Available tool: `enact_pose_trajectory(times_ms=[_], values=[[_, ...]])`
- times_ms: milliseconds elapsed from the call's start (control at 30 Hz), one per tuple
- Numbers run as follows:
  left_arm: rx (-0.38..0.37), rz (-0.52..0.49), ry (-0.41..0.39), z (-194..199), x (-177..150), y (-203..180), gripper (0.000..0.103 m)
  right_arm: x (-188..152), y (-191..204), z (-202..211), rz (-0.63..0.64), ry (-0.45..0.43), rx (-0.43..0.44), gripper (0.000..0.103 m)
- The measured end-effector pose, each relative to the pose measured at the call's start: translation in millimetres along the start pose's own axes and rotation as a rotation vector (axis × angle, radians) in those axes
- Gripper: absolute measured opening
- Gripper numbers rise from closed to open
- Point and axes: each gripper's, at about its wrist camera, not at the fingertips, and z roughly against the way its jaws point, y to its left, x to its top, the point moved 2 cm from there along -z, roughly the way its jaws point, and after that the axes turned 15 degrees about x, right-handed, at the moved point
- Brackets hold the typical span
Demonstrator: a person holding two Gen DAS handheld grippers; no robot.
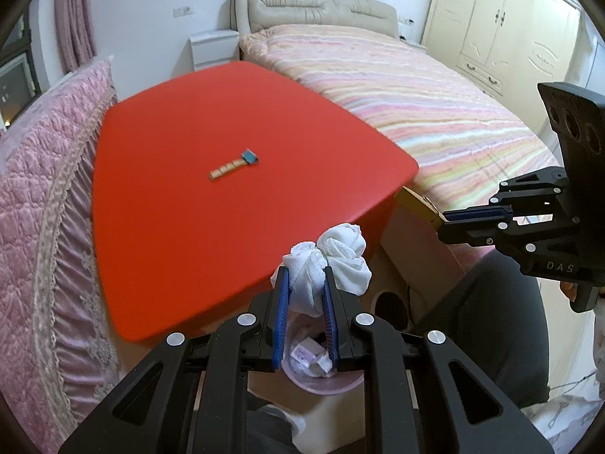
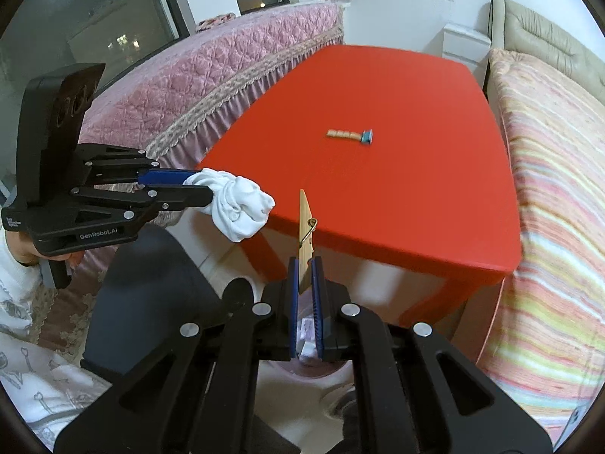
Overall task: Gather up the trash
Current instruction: 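Carry the white socks and clothespin over the trash bin with both tools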
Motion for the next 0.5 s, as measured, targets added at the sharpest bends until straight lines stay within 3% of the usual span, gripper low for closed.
enact_pose_trajectory(times_ms=[500], values=[[-0.037, -0.025, 0.055, -13, -19, -15, 0.017, -21, 0, -16, -0.040, 0.039, 0.041, 0.006]])
